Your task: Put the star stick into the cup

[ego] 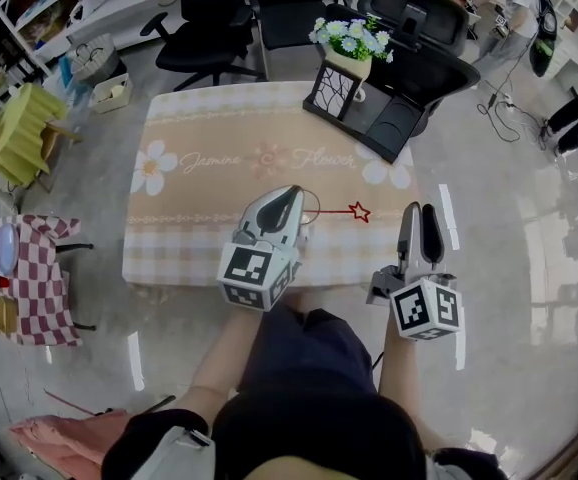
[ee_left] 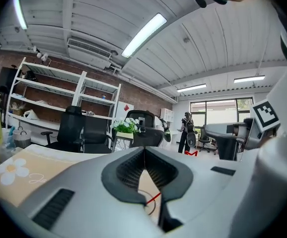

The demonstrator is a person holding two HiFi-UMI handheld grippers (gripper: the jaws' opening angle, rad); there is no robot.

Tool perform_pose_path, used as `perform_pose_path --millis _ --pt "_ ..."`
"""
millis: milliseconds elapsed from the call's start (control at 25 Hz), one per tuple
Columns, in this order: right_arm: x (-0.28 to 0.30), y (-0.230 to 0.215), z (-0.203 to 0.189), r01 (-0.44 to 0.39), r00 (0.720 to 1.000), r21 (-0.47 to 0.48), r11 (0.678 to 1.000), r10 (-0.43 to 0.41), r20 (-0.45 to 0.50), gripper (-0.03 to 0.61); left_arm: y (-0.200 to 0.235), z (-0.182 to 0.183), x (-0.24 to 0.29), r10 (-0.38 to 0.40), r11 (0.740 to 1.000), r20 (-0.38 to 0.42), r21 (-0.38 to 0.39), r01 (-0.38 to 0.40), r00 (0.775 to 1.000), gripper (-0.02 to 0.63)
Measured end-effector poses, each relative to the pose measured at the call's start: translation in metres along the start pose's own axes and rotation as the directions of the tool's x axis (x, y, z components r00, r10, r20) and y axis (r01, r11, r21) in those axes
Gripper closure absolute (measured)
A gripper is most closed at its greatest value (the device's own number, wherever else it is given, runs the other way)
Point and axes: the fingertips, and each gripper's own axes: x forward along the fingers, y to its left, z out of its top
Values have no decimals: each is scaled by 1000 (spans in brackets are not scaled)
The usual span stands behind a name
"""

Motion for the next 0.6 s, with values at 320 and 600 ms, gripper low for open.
perform_pose_path --millis 320,600 --pt "-12 -17 -26 76 996 -56 996 -78 -31 553 -13 1 7 -46 999 1 4 46 999 601" --pt "-19 -24 -50 95 990 -103 990 -105 -94 575 -17 -12 13 -56 998 -20 1 56 998 601"
